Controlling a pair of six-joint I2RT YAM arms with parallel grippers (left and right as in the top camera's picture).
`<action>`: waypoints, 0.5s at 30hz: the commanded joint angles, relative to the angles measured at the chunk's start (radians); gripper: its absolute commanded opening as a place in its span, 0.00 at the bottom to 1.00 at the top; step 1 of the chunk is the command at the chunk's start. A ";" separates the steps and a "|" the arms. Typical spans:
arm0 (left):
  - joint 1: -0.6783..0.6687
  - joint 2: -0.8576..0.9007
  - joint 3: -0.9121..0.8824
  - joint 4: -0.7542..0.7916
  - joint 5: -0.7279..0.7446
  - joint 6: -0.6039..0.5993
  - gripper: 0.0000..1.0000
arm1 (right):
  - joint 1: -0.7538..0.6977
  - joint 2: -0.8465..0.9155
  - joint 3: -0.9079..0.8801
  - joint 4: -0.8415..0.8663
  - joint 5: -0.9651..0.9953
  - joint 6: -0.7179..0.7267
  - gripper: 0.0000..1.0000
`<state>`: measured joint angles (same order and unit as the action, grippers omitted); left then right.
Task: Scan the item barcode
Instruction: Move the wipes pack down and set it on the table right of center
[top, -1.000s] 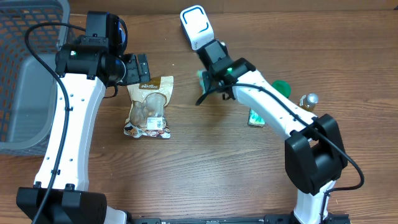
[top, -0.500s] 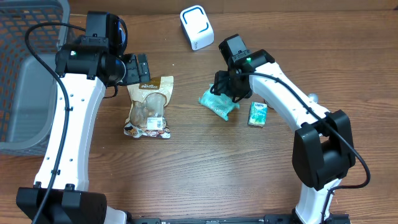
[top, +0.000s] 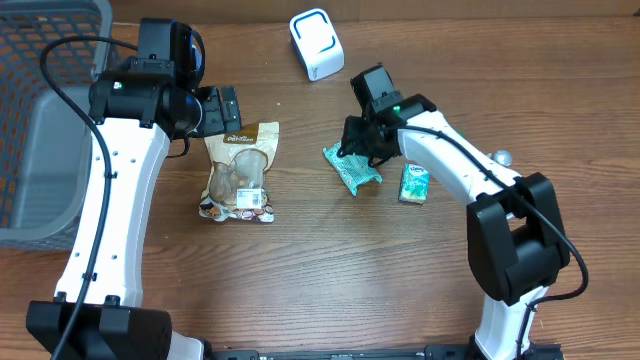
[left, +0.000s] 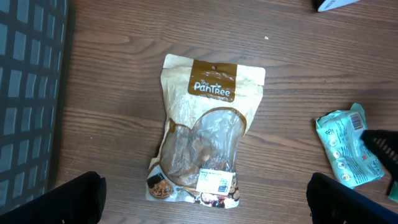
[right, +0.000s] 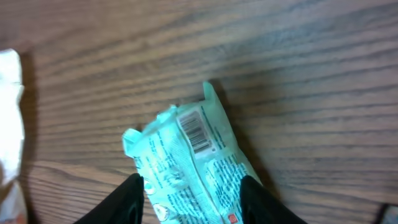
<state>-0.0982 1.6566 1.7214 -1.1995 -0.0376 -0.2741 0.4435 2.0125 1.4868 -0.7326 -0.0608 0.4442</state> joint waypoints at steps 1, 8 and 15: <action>-0.003 0.008 0.000 0.000 0.005 0.008 1.00 | 0.019 0.014 -0.050 0.032 0.003 -0.005 0.45; -0.003 0.008 0.000 0.000 0.005 0.008 1.00 | 0.021 0.014 -0.133 0.083 0.155 -0.006 0.50; -0.003 0.008 0.000 0.000 0.005 0.008 1.00 | 0.019 0.015 -0.165 0.069 0.261 0.007 0.45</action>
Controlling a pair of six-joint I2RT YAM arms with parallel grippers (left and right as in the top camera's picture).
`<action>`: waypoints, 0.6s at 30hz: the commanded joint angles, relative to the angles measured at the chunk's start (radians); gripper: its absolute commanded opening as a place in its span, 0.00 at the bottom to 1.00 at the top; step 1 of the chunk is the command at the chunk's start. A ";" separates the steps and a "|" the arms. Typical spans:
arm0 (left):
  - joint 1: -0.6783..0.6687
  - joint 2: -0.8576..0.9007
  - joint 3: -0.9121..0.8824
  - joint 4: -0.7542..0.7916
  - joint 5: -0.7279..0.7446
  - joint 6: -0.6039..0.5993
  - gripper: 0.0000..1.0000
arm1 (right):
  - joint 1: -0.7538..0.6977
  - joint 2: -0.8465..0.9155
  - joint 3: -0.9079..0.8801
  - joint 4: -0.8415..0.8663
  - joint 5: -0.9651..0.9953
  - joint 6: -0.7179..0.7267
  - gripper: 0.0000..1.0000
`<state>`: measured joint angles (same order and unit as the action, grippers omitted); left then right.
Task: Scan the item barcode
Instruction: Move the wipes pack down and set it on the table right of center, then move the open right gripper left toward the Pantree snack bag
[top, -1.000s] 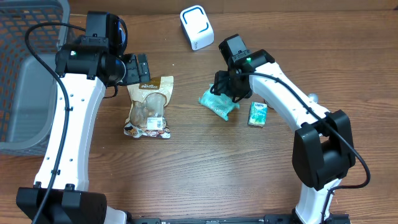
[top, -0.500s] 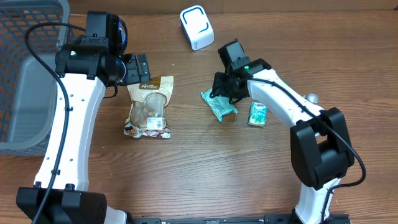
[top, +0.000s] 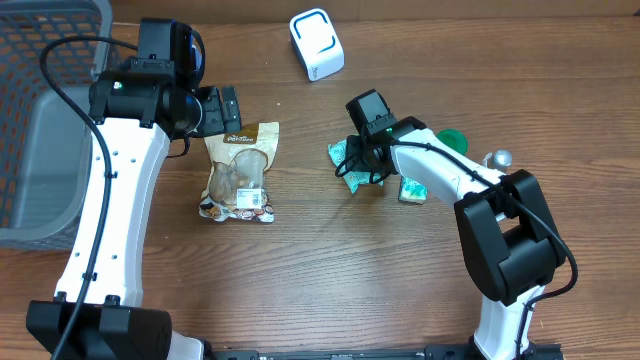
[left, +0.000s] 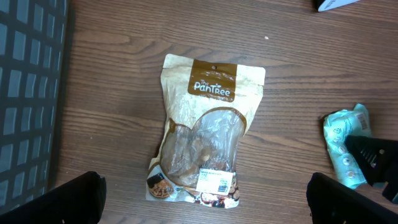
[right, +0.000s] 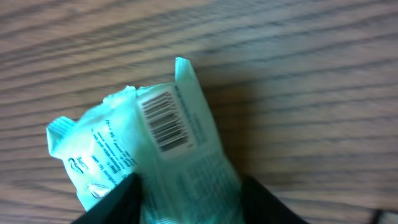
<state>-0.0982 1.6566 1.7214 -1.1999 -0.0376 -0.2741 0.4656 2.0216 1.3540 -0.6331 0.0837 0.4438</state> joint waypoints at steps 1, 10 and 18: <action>-0.003 0.008 0.000 0.001 0.005 0.008 1.00 | -0.005 0.006 -0.032 -0.041 0.149 0.021 0.44; -0.003 0.008 0.000 0.001 0.005 0.008 0.99 | -0.071 -0.044 0.016 -0.101 0.230 0.053 0.45; -0.003 0.008 0.000 0.001 0.005 0.008 0.99 | -0.061 -0.134 0.105 -0.144 -0.007 0.046 0.50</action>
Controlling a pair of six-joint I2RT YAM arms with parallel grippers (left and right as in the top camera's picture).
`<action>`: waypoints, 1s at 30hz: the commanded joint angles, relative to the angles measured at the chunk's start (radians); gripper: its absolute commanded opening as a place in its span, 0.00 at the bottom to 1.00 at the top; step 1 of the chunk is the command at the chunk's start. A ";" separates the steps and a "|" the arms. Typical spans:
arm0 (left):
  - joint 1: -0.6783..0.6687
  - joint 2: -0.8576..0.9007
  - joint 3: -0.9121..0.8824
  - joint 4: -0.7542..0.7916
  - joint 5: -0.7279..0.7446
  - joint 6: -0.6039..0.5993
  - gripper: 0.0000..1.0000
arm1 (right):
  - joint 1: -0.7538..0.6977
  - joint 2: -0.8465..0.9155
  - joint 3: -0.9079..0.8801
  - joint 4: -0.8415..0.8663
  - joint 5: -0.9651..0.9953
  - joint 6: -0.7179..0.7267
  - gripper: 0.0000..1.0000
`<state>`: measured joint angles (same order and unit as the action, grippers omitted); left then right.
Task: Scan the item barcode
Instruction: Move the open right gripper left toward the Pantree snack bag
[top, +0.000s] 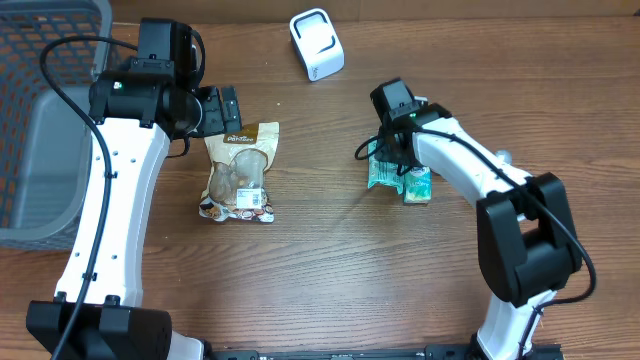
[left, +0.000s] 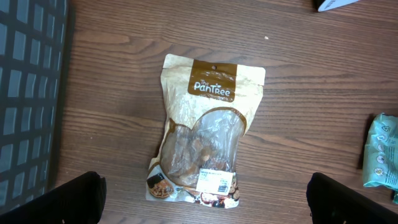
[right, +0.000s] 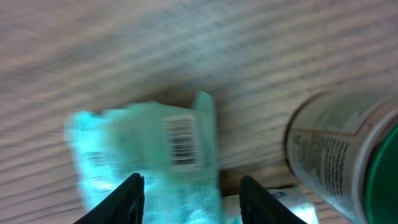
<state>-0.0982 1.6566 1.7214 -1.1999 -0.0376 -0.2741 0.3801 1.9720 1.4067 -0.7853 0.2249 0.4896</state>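
A green snack packet (top: 384, 172) with a barcode on its upper face (right: 183, 140) sits between the fingers of my right gripper (right: 189, 202), which is shut on it; this view is blurred by motion. Seen from overhead, the right gripper (top: 396, 150) is right of the table's middle, with the packet touching a small teal box (top: 418, 186). The white barcode scanner (top: 317, 43) stands at the back. My left gripper (left: 204, 200) hangs open above a tan PanTree pouch (left: 202, 127) that lies flat on the table.
A grey mesh basket (top: 40, 120) fills the left edge. A can with a green lid (right: 339, 155) stands close to the right of the held packet, next to the teal box. A small silver object (top: 502, 156) lies further right.
My right gripper has moved to the right with the green packet, from left of the teal box to right up against it. The can now shows in the right wrist view. The left arm is unchanged.
The right gripper was over the green packet near the table's middle, barcode up. Then arm and packet had turned and sat slightly further left. Now the packet sits further right, beside the teal box and can. The left gripper stayed open over the pouch throughout.
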 joint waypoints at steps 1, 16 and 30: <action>-0.003 0.008 0.000 0.001 0.005 0.008 1.00 | 0.029 -0.088 0.053 0.011 -0.200 0.000 0.52; -0.003 0.008 0.000 0.001 0.005 0.008 0.99 | 0.173 -0.080 0.050 0.058 -0.531 0.011 0.89; -0.003 0.008 0.000 0.001 0.005 0.008 1.00 | 0.220 -0.080 0.049 0.058 -0.488 0.011 1.00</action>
